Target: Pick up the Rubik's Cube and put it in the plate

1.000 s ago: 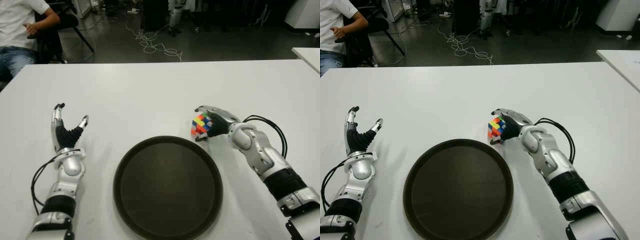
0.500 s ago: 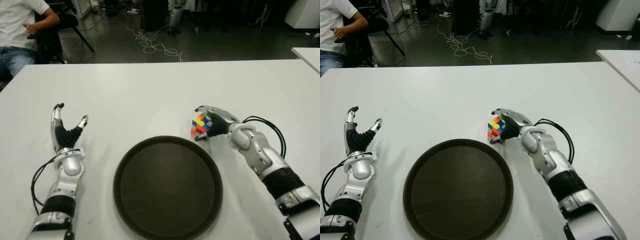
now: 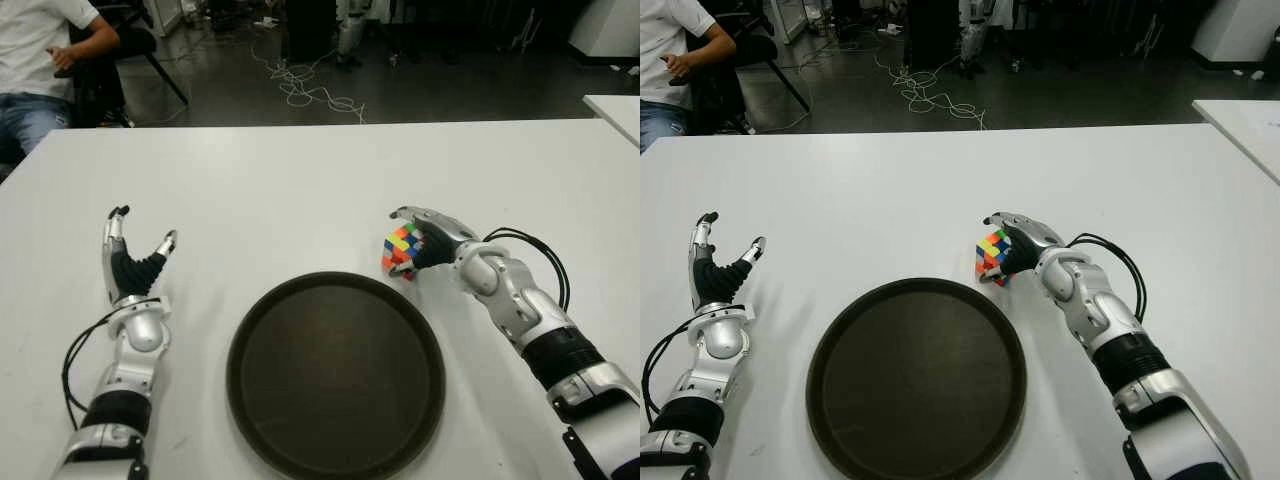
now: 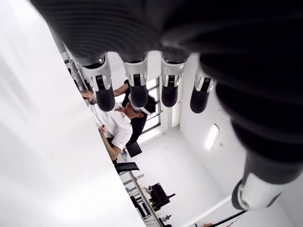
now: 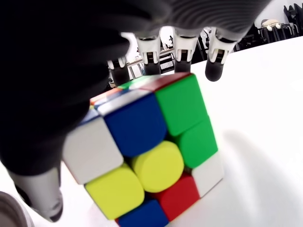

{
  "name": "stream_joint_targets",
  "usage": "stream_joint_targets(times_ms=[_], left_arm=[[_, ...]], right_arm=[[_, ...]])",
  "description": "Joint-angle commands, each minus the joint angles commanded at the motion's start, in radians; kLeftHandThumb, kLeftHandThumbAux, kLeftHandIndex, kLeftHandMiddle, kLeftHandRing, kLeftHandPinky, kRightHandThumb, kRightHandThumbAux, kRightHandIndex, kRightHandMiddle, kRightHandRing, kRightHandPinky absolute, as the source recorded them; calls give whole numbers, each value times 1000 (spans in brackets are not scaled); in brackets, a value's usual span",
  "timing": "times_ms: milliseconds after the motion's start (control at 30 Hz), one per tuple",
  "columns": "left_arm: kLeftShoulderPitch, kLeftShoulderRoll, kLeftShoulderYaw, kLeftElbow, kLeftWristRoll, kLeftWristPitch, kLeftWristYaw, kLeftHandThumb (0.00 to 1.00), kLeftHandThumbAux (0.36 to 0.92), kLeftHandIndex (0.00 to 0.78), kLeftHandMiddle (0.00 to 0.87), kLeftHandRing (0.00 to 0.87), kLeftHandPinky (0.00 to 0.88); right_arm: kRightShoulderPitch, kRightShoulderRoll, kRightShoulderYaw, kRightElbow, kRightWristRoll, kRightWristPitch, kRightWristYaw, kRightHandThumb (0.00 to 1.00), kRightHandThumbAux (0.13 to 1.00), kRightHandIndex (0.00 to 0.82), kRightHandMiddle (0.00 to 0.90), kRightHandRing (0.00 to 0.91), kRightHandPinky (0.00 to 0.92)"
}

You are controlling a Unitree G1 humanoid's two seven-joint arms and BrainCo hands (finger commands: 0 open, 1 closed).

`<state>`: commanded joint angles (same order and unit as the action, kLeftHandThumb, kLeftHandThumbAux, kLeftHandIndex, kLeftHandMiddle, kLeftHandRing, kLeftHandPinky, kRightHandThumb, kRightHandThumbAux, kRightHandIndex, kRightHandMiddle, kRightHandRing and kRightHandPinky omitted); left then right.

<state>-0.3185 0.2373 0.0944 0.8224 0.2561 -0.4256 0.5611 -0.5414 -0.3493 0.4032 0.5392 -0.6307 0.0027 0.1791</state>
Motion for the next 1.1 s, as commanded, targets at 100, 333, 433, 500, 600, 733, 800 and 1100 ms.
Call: stream_joint_targets(times_ms=[100, 333, 433, 500, 600, 733, 800, 1100], left_arm=[[0, 0, 1, 1, -1, -2, -2, 0, 659, 9, 0, 0, 34], [-2, -2, 4, 5, -6, -9, -5, 0, 667, 11, 0, 0, 22], [-2, -4, 5, 3, -7, -5, -2, 0, 665, 9, 0, 0, 18], [-2, -6, 6, 2, -7, -2, -1, 0, 661, 7, 0, 0, 17], [-2, -7, 6, -1, -7, 2, 2, 0, 656, 5, 0, 0, 21], [-2, -8, 6, -3, -4, 12, 5, 0, 657, 2, 0, 0, 19], [-2, -8, 6, -4, -4, 17, 6, 0, 660, 1, 0, 0, 17], [2, -8, 4, -14, -4, 31, 3, 0, 666, 3, 0, 0, 7]], right_arm=[[-3, 1, 2, 4, -1, 4, 2, 0, 702, 22, 34, 31, 1], [-6, 5, 6, 12, -2, 20, 7, 0, 690, 27, 46, 42, 11], [-8, 8, 5, 19, 3, 21, 8, 0, 684, 28, 52, 48, 19], [-9, 9, 3, 24, 6, 20, 10, 0, 681, 28, 57, 51, 27], [-10, 8, 2, 27, 9, 20, 15, 0, 681, 31, 66, 56, 37], [-13, 6, 7, 25, 1, 31, 27, 0, 678, 38, 73, 61, 39], [-14, 6, 9, 25, -2, 36, 29, 0, 678, 43, 77, 64, 41], [-9, 5, 9, 23, -5, 35, 15, 0, 679, 34, 61, 51, 39]])
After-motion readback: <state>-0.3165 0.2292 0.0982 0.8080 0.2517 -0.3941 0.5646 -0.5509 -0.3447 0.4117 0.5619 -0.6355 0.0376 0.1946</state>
